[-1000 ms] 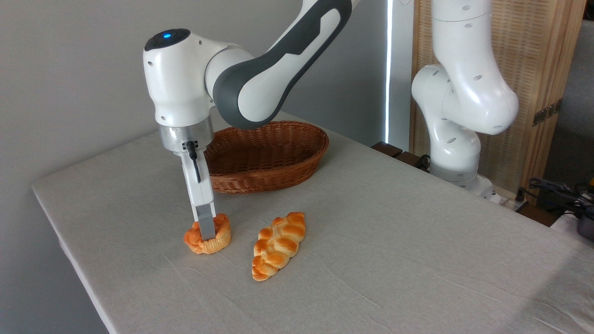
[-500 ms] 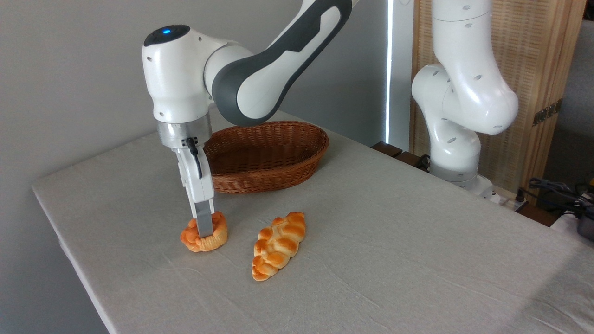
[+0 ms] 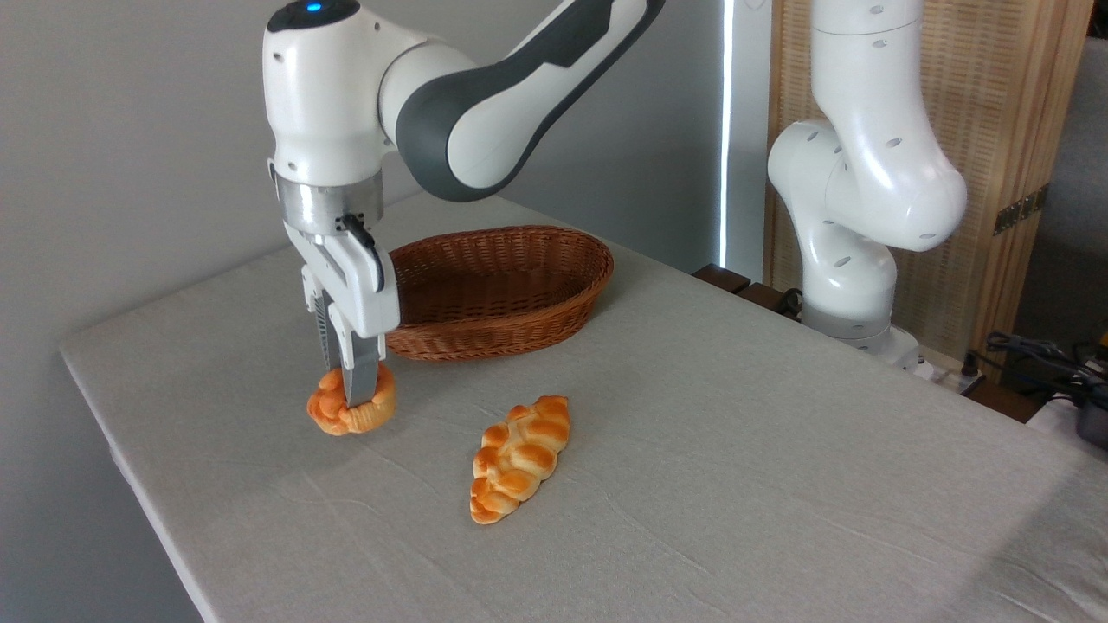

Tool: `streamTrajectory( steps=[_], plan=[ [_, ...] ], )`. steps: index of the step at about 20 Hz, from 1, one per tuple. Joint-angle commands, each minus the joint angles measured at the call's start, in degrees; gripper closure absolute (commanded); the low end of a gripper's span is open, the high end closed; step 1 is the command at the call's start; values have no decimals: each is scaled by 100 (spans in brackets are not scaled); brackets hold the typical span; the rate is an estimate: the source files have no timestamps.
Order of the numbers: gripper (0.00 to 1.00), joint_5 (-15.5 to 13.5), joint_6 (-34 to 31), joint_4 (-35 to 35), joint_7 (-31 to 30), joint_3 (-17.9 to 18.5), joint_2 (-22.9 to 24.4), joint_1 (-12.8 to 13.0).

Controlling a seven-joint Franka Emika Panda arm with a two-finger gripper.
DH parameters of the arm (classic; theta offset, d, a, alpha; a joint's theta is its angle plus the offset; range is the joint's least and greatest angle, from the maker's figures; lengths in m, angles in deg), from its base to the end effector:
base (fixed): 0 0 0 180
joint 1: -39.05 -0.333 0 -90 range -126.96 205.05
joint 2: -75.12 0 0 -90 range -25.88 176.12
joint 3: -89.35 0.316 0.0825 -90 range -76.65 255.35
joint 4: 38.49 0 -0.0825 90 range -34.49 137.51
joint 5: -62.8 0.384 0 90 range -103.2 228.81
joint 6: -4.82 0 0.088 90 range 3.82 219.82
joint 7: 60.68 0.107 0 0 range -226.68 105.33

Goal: Put bread into the basket
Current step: 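Lift the gripped bun up off the table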

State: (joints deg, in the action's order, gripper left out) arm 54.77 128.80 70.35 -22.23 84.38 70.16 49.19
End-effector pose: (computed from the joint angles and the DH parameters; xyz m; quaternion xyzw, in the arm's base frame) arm 0.5779 -0.1605 0.4720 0.9023 -0.4169 0.0999 0.0458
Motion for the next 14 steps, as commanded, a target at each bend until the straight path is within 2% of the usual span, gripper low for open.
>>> streamTrajectory(
  steps=[1, 4, 6, 9, 12, 14],
  plan=[
    [57, -155, -600, -275, -679, -117, 127, 32],
    [57, -260, -831, -382, -1398, -267, 197, 40],
    [57, -348, -840, -382, -1820, -495, 311, 32],
    [57, -366, -875, -382, -2506, -671, 417, 49],
    [57, -366, -998, -382, -2921, -865, 435, 58],
    [56, -357, -1321, -373, -3115, -1032, 426, 137]
  ],
)
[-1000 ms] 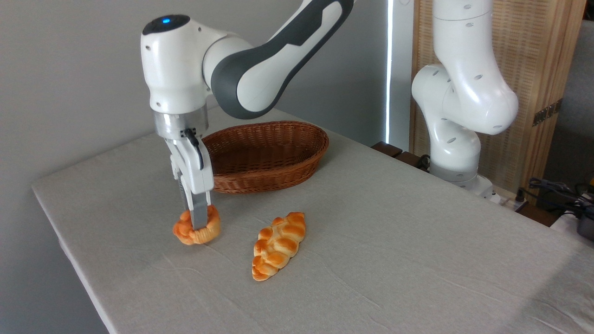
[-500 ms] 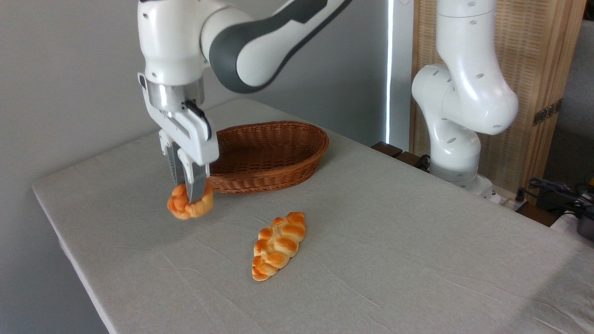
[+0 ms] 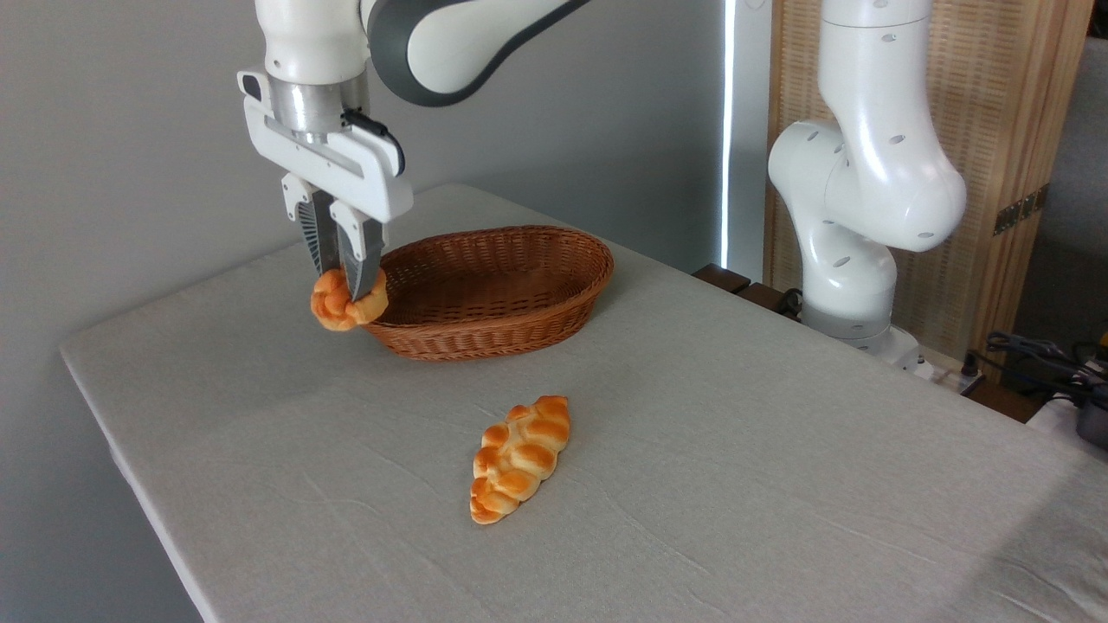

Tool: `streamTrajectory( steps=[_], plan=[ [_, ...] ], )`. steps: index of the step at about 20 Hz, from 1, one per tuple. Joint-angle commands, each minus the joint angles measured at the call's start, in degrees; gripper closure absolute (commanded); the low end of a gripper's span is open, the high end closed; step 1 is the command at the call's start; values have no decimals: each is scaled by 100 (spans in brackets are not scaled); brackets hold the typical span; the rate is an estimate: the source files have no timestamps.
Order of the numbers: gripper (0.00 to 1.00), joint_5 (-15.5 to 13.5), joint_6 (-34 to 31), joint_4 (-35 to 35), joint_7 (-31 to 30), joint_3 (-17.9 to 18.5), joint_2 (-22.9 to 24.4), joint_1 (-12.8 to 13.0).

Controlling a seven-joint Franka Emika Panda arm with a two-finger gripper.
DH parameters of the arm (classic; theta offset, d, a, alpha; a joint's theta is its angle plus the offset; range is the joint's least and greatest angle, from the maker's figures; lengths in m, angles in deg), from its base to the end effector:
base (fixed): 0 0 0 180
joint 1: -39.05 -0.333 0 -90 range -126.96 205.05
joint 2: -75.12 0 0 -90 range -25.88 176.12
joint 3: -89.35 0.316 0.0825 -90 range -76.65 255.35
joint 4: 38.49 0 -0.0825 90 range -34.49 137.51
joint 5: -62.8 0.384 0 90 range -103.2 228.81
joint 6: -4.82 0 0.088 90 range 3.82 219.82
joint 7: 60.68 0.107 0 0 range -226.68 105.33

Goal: Put bread into the basket
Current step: 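Carry the bun over the basket and lower it inside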

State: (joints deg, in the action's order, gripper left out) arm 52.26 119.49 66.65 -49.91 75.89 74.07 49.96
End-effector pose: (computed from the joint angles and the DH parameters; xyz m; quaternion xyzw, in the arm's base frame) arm 0.5269 -0.2499 0.5281 0.9563 -0.2690 0.0628 0.0963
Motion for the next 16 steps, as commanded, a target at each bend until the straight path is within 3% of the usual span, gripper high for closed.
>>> streamTrajectory(
  steps=[1, 9, 11, 13, 14, 16],
  plan=[
    [56, -106, -471, -3, -348, -227, 26, 60],
    [46, 43, -841, 191, -216, -632, -18, 209],
    [34, 218, -833, 252, -207, -641, -62, 227],
    [8, 324, -745, 366, -198, -641, -158, 358],
    [0, 333, -727, 367, -207, -641, -202, 394],
    [0, 333, -666, 384, -207, -641, -246, 464]
  ],
)
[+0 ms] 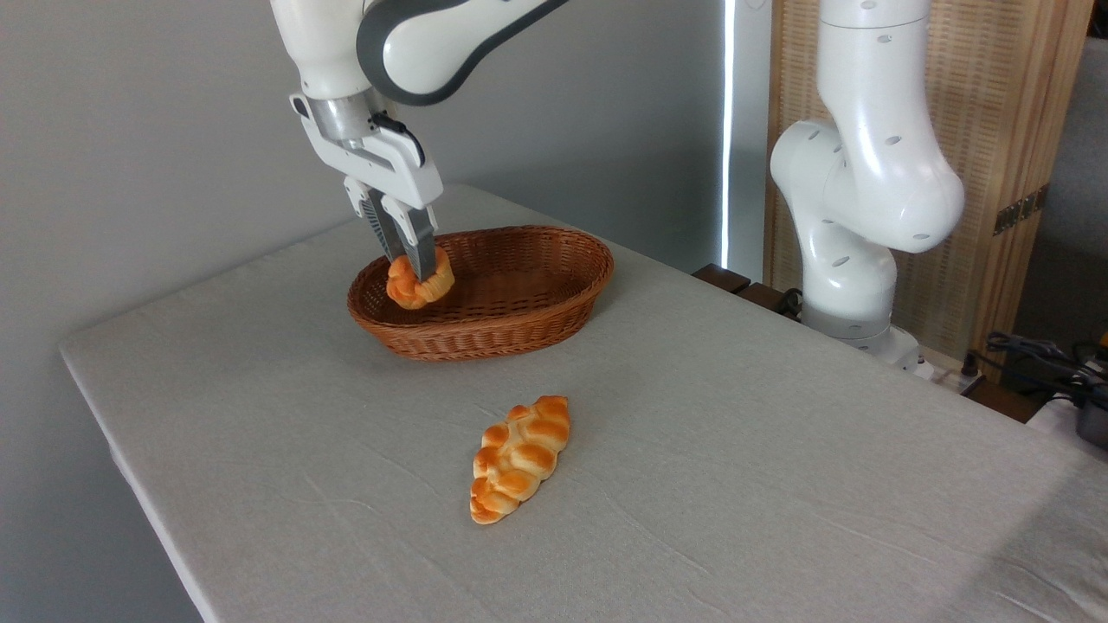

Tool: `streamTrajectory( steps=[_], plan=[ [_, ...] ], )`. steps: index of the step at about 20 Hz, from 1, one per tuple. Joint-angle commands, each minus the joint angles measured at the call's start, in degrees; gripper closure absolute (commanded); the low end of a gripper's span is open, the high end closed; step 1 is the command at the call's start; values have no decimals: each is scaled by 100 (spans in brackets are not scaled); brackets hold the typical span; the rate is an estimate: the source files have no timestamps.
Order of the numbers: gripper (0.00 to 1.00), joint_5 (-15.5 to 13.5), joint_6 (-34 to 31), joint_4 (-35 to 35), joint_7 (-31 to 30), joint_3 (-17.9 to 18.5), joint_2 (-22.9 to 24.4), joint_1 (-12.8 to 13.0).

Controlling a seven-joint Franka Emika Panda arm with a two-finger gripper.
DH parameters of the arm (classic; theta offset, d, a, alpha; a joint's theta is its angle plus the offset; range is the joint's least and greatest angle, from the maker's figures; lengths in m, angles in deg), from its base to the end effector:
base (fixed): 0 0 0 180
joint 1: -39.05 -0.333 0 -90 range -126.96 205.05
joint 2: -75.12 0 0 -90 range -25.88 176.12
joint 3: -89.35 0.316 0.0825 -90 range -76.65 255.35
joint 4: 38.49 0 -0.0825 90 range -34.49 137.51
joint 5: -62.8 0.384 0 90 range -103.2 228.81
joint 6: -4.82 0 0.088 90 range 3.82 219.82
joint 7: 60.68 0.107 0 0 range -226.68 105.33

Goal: Put bread into the basket
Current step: 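Carry the bun over the basket and lower it inside, then open the gripper to release the bun and raise it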

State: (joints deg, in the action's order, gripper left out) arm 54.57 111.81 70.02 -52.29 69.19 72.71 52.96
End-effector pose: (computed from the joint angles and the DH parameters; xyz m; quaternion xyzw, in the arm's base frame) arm 0.4625 -0.3233 0.4748 0.9371 -0.3392 -0.0489 0.0659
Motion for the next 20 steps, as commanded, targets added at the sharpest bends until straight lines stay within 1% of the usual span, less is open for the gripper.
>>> streamTrajectory(
  steps=[1, 13, 20],
  plan=[
    [0, 102, 120, 56, 31, 30, -119, 164],
    [0, 120, 147, 56, 40, 47, -128, 138],
    [0, 462, 147, 39, 49, 47, -128, 129]
  ],
)
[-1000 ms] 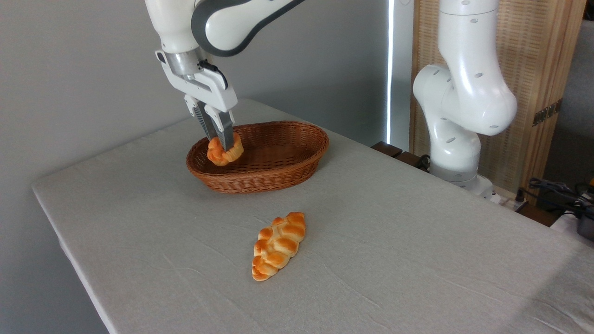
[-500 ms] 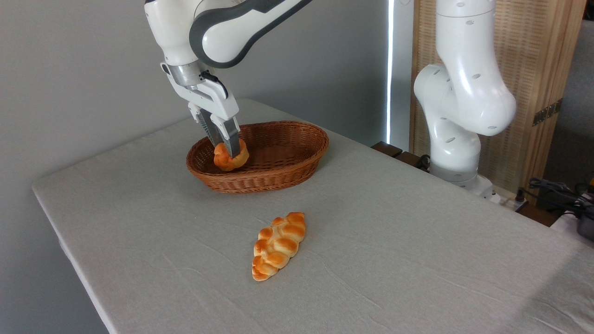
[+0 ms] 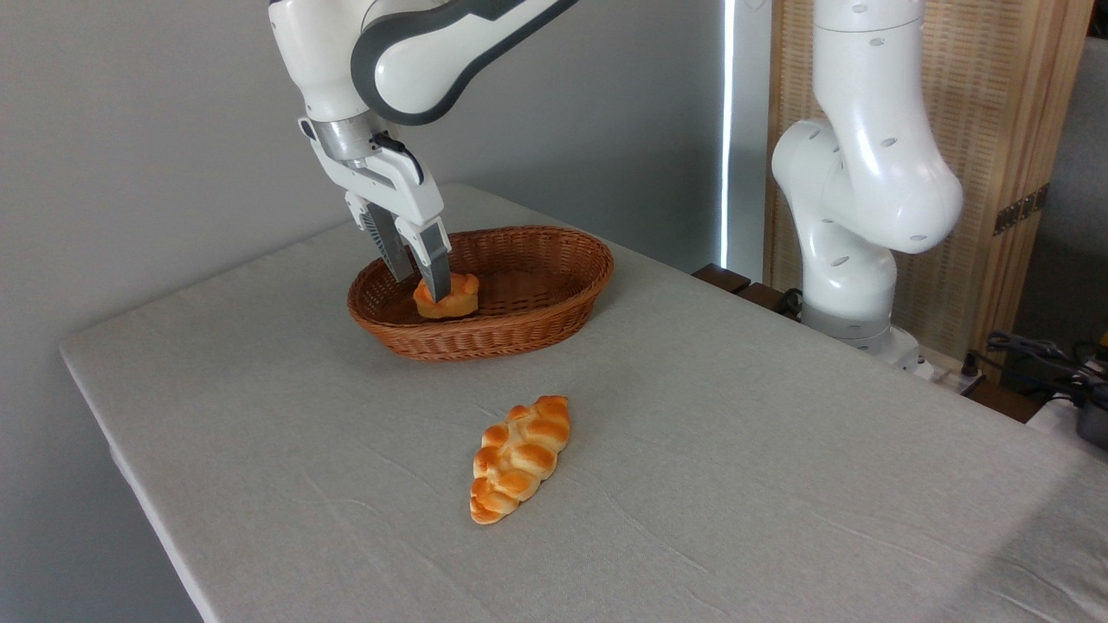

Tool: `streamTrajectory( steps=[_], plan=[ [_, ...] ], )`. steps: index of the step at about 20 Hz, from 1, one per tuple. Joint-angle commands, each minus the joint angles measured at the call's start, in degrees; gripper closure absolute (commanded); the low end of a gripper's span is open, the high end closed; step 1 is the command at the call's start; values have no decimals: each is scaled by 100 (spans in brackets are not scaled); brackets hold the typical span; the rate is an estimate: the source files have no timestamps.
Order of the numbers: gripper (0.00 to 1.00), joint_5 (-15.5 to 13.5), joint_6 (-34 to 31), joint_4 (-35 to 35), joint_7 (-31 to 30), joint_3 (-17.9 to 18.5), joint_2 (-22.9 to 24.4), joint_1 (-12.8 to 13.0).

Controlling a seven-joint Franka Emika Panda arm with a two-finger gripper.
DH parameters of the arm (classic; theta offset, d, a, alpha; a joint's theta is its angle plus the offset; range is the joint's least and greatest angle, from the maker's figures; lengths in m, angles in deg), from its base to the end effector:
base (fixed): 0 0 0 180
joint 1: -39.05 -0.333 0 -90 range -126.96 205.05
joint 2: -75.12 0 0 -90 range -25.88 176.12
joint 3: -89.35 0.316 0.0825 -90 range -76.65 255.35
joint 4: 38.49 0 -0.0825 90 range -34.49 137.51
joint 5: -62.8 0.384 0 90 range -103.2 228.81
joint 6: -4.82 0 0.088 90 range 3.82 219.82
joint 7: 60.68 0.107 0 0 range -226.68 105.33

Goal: Put bread into the basket
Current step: 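Open the gripper to release the bun and raise it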

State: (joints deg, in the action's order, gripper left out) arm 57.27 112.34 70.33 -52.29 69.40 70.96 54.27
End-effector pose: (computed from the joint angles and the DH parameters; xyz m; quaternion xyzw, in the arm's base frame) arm 0.4621 -0.3302 0.4563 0.9321 -0.3547 -0.0577 0.0455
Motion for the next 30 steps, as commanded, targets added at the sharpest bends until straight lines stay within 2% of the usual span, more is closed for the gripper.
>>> streamTrajectory(
  steps=[1, 2, 7, 9, 12, 15, 18, 21, 23, 25, 27, 30],
  plan=[
    [0, 262, 93, -19, 57, 26, 47, -1],
    [0, 298, 93, -54, 66, 26, 56, -1],
    [0, 824, 85, -405, 145, 79, 213, -63],
    [0, 887, -46, -703, 433, 245, 285, -264],
    [0, 843, -555, -1213, 1040, 465, 276, -414],
    [0, 790, -1301, -1714, 1821, 1043, 276, -476],
    [0, 790, -1602, -2022, 2429, 1432, 258, -476],
    [0, 554, -1620, -2181, 2877, 1975, 250, -476],
    [0, 422, -1638, -2199, 3088, 2266, 258, -476],
    [0, 150, -1647, -2199, 3064, 2582, 258, -476],
    [0, 35, -1647, -2208, 3046, 2715, 267, -476],
    [0, 87, -1682, -2199, 2976, 2681, 285, -493]
  ],
)
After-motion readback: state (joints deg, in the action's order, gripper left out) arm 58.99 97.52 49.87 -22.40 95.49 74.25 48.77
